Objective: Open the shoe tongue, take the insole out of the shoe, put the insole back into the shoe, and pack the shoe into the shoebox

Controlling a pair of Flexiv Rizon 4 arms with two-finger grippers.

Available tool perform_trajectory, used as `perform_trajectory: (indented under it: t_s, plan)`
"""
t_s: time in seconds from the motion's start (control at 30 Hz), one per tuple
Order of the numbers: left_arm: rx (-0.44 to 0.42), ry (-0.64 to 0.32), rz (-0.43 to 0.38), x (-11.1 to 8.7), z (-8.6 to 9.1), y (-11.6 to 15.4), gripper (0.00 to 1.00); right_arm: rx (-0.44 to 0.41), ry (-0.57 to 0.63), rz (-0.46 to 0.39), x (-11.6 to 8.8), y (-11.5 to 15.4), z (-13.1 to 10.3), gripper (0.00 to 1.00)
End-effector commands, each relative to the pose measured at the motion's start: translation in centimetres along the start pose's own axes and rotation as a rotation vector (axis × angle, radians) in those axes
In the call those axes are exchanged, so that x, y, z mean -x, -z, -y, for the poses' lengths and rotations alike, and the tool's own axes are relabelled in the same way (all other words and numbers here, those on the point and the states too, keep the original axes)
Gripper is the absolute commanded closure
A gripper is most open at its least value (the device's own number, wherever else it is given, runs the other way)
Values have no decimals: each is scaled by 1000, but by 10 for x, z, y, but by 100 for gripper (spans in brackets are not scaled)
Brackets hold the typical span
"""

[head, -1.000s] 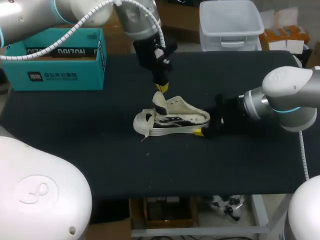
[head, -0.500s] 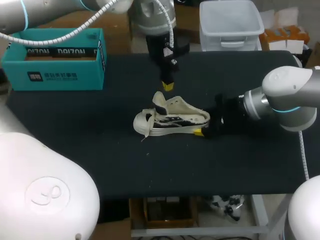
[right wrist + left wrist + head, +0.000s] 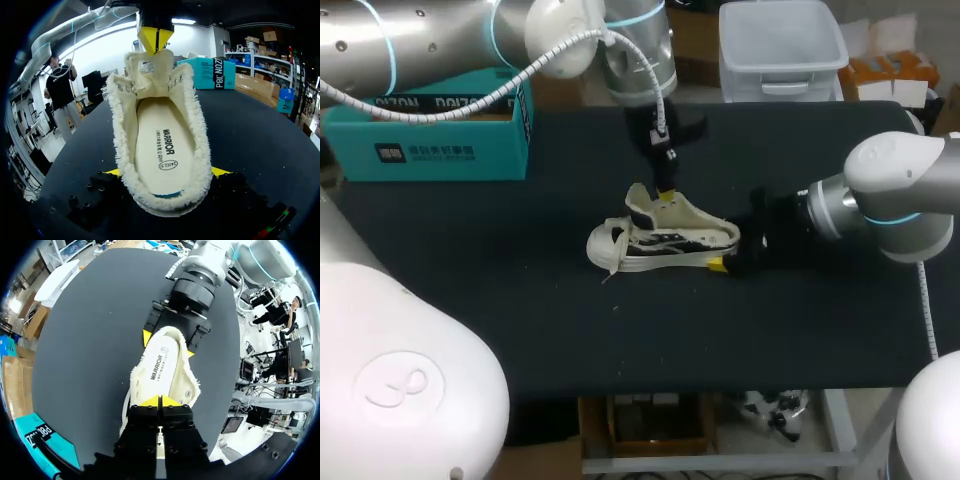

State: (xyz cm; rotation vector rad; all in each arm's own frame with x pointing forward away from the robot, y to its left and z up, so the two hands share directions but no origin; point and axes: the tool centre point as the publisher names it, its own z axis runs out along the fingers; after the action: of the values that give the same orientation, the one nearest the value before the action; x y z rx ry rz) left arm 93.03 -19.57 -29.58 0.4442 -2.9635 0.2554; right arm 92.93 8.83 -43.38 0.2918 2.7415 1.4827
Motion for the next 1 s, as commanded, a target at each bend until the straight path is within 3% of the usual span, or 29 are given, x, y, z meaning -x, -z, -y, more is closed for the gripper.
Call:
perform_trajectory:
  t_s: [0.03,0.3,0.6,1.0]
  plan:
    - [10,-24,-13,5,5,-20,100,3,-1,-3,2,-5,7,100]
    - [36,-83,-57,15,1,-44,100,3,-1,-3,2,-5,7,100]
    - [43,-160,-77,13,-8,-67,100,3,-1,-3,2,-5,7,100]
    - [64,-211,-81,-6,-14,-70,100,3,-1,-3,2,-5,7,100]
